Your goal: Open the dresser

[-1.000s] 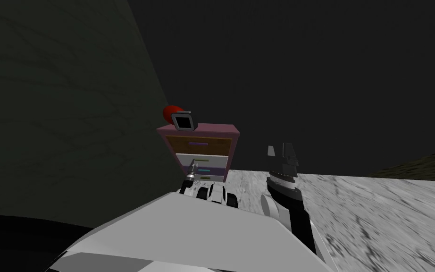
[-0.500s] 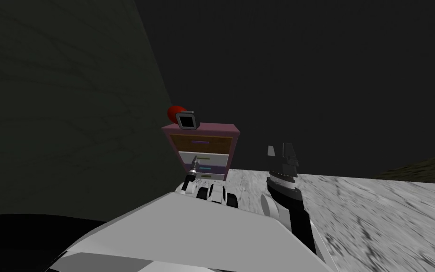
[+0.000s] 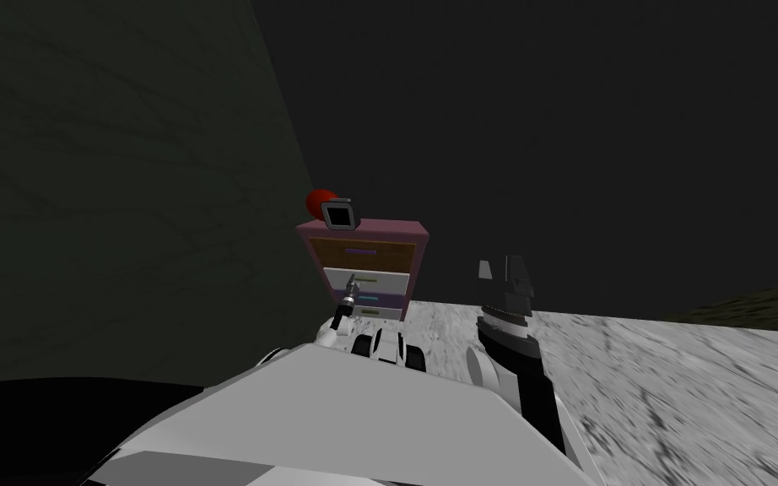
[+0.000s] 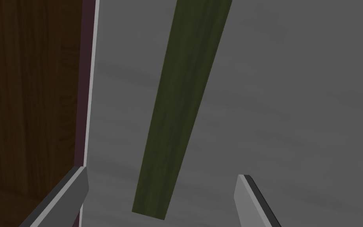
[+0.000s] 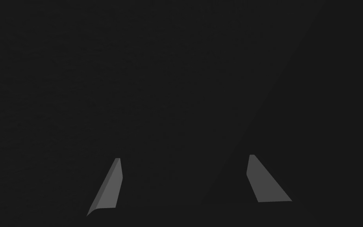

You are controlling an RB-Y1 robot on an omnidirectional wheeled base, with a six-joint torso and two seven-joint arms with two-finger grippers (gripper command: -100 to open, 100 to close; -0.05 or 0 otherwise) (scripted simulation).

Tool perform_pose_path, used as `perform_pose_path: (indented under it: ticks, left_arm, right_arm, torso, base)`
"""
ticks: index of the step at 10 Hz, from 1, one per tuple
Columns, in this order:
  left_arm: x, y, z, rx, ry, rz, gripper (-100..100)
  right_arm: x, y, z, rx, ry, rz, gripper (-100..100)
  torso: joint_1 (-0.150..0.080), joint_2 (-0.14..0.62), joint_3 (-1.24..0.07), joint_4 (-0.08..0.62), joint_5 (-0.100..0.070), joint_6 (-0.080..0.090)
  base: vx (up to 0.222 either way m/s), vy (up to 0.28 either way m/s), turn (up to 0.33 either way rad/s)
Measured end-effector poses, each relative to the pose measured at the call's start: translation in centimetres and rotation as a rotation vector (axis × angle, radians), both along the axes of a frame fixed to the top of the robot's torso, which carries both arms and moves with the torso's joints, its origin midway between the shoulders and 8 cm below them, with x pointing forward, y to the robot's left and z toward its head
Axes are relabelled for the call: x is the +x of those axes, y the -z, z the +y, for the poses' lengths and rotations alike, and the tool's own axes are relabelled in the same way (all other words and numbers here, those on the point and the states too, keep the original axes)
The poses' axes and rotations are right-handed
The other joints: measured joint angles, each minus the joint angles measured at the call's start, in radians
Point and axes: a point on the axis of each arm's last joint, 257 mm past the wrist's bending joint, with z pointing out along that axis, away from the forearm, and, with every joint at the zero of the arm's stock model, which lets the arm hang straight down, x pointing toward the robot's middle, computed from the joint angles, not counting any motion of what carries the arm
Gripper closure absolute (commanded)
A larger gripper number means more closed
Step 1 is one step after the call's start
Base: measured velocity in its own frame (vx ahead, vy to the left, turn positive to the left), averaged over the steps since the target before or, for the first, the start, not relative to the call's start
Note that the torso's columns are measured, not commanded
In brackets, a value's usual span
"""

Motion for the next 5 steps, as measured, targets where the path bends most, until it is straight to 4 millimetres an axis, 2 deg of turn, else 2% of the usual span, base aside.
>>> perform_pose_path:
  ticks: [1, 3, 5]
  left_arm:
    - [0.0, 0.0, 0.0, 0.000, 0.000, 0.000, 100]
    - [-1.6, 0.2, 0.2, 0.005, -0.004, -0.008, 100]
    - [-2.6, 0.4, 0.5, 0.006, -0.010, -0.013, 100]
  right_arm:
    - [0.0, 0.0, 0.0, 0.000, 0.000, 0.000, 0]
    - [0.0, 0.0, 0.0, 0.000, 0.000, 0.000, 0]
    - [0.0, 0.0, 0.0, 0.000, 0.000, 0.000, 0]
  torso:
    - [0.000, 0.000, 0.000, 0.000, 0.000, 0.000]
    - [0.002, -0.007, -0.003, -0.003, 0.002, 0.002]
    - [0.004, -0.006, -0.003, -0.005, 0.004, 0.002]
  base:
    - [0.046, 0.007, -0.054]
    - [0.082, 0.003, -0.031]
    - [0.032, -0.001, -0.020]
